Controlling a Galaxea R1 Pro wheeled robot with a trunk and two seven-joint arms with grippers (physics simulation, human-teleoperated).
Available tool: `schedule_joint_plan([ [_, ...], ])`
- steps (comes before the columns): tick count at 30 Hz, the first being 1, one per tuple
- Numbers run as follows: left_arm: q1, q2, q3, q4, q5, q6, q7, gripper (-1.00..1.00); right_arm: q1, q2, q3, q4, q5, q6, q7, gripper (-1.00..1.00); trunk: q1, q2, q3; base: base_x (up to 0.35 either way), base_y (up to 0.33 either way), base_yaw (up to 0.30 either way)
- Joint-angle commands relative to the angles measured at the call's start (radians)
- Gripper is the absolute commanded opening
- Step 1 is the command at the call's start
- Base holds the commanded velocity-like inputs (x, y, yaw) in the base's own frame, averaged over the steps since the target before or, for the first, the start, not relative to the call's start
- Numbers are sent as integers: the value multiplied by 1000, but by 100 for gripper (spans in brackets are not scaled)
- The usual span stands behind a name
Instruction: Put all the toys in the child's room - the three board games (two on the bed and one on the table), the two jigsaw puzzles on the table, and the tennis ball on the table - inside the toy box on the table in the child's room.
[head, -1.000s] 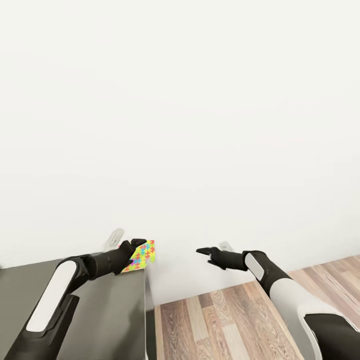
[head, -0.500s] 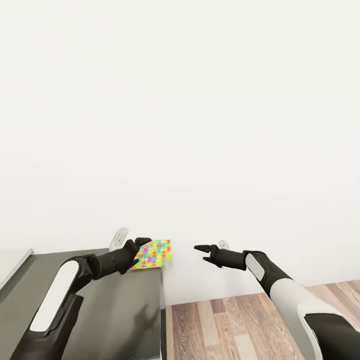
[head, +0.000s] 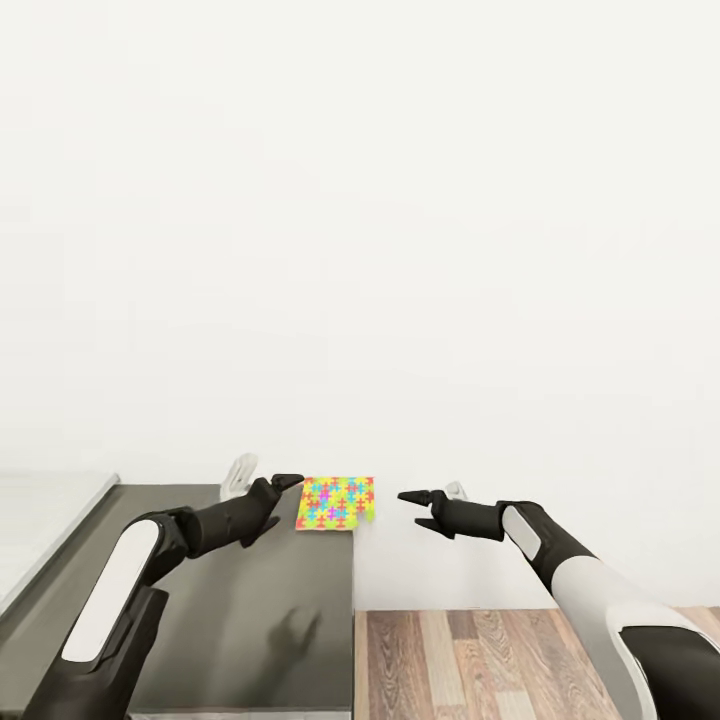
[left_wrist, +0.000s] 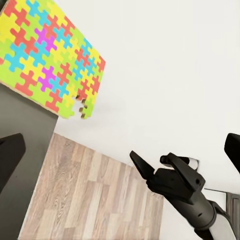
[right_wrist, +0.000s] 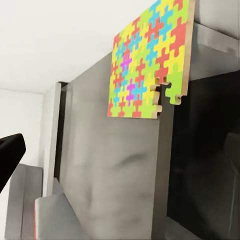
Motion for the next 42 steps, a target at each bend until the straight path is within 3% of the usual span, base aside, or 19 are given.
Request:
schedule_joint_plan([
  [1,-1,-1,-1,-1,10,-1,11,100,-1,-12,3,0,-17,6,-3,100,4,-8,-4,0,0,75],
  [6,-2,-3,-1,-1,11,-1,12,100,-3,-42,-9,0,-55,6,-26,100,23,-43,-20,0,0,40],
  [9,-2,-3,-6,-1,11,-2,12,100,-3,-61,-48,0,-89,2,-96,100,35,-64,-29,0,0,13],
  [16,-2,-4,-8,-1,10,-3,13,100,-4,-66,-151,0,-111,-11,-237,100,61,-113,-51,0,0,5],
  [23,-16,-12,-8,-1,9,-3,16,100,-3,-65,-189,-1,-116,-15,-278,100,88,-162,-73,0,0,1],
  [24,-59,-19,-9,-1,10,-3,34,100,-3,-65,-192,-1,-117,-15,-280,100,92,-169,-76,0,0,0],
  [26,-94,-31,-10,0,12,-3,74,100,-3,-65,-193,-2,-116,-15,-280,100,100,-183,-82,0,0,0],
  [29,-165,-79,-10,3,25,-3,244,100,-2,-65,-194,-2,-117,-15,-281,100,111,-204,-91,0,0,0],
  [32,-217,-111,-10,5,70,-6,399,100,-2,-65,-194,-2,-117,-15,-281,100,123,-225,-101,0,0,0],
  [33,-245,-123,-11,5,115,-17,485,100,-2,-65,-194,-2,-117,-15,-281,100,127,-232,-104,0,0,0],
  [36,-275,-136,-11,3,173,-49,583,100,-2,-66,-194,-3,-117,-15,-281,100,138,-253,-113,0,0,28],
  [42,-287,-138,-12,4,212,-71,637,100,-2,-69,-195,-6,-117,-14,-280,100,161,-295,-130,0,0,181],
])
